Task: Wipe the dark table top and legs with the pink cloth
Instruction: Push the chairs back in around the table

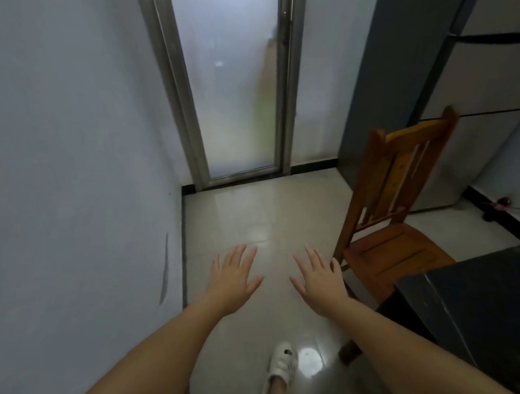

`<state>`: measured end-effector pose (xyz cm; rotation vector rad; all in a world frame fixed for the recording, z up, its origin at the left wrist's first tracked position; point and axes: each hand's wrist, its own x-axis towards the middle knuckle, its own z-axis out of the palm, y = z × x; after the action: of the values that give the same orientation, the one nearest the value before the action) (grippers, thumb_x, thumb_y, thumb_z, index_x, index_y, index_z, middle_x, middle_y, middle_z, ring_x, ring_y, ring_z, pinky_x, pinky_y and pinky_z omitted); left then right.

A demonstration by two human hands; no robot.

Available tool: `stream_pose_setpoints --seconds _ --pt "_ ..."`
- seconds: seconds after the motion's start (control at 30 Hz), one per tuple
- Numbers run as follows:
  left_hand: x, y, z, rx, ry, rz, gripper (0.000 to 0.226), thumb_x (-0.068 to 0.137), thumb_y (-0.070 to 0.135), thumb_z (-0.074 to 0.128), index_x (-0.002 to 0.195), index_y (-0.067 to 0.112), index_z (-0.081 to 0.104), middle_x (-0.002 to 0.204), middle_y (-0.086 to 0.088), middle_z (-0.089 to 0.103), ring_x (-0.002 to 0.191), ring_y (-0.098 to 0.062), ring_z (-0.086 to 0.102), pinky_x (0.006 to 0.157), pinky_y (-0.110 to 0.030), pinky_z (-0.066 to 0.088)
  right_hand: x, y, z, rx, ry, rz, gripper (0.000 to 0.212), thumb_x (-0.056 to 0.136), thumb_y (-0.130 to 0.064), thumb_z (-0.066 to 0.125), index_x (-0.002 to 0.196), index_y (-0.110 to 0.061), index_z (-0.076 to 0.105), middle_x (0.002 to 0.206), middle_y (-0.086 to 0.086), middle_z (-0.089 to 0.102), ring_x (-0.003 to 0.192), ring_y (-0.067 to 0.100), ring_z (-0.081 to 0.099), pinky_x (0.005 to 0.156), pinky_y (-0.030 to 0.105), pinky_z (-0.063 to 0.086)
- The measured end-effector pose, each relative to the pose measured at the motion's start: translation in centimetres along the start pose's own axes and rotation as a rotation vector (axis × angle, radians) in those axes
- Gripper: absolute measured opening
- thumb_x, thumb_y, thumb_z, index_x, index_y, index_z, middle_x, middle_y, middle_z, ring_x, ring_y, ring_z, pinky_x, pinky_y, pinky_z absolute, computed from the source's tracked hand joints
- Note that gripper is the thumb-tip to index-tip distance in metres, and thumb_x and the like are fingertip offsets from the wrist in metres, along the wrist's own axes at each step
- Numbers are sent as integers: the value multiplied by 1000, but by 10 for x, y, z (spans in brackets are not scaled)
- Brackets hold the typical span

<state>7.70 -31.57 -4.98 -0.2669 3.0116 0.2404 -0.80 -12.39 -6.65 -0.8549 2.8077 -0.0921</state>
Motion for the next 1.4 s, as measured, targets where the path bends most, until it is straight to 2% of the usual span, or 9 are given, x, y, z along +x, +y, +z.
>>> stream_pose_setpoints --seconds 0.07,0.13,0.43,0.57,0.8,0.97,1.27,1.33,1.4 --pt "55 -10 -5 6 5 17 71 88 62 10 147 25 -3 156 -3 -1 143 -18 -3 114 -49 -3 49 14 -11 -4 3 -2 60 99 -53 18 151 -29 2 160 4 -5 147 22 -4 116 48 4" --pt "108 -23 -13 -9 3 -6 64 94 54 21 147 25 -2 156 -3 1 143 -19 -2 115 -49 -2 99 29 -28 -11 -7 -11 60 99 -51 20 152 -29 2 160 3 -6 147 23 -6 116 48 2" --pt "320 -67 -59 14 -9 62 64 95 52 23 147 24 0 156 -4 4 143 -19 0 115 -48 -2 298 92 -92 2 12 62 59 100 -50 22 151 -30 -1 160 3 -7 147 22 -9 117 51 1" --pt "437 -67 -74 45 -36 185 64 95 53 22 147 25 -1 156 -4 3 143 -19 2 114 -48 -2 377 121 -109 16 62 187 58 100 -49 21 151 -30 -1 160 3 -6 147 21 -8 117 51 1" --pt "638 -24 -115 143 -60 606 65 94 55 21 147 25 -2 155 -2 6 143 -18 2 115 -49 0 483 183 -149 113 170 613 56 101 -47 20 151 -32 0 160 1 -4 147 20 -6 116 53 3" --pt "749 60 -138 191 -64 916 65 94 54 22 147 24 0 154 -4 13 142 -20 8 114 -50 5 493 235 -196 152 300 944 57 101 -48 20 151 -32 -2 160 2 -5 147 22 -8 117 53 3" --pt "760 261 -133 89 -75 1538 64 94 51 29 147 24 6 153 -5 19 140 -19 13 115 -48 5 440 300 -230 36 489 1474 65 97 -40 41 151 -25 8 160 6 4 147 25 4 116 54 13" --pt "751 287 -132 73 -109 1658 64 94 52 30 147 25 6 153 -5 19 141 -19 13 115 -47 6 430 305 -227 173 493 1591 73 95 -34 50 152 -23 6 159 9 10 143 27 21 113 48 28" --pt "744 310 -132 89 -132 1805 65 94 51 33 147 25 8 153 -4 19 140 -19 14 116 -45 8 422 308 -222 325 466 1704 74 94 -30 52 151 -24 5 151 10 30 130 26 44 102 43 44"
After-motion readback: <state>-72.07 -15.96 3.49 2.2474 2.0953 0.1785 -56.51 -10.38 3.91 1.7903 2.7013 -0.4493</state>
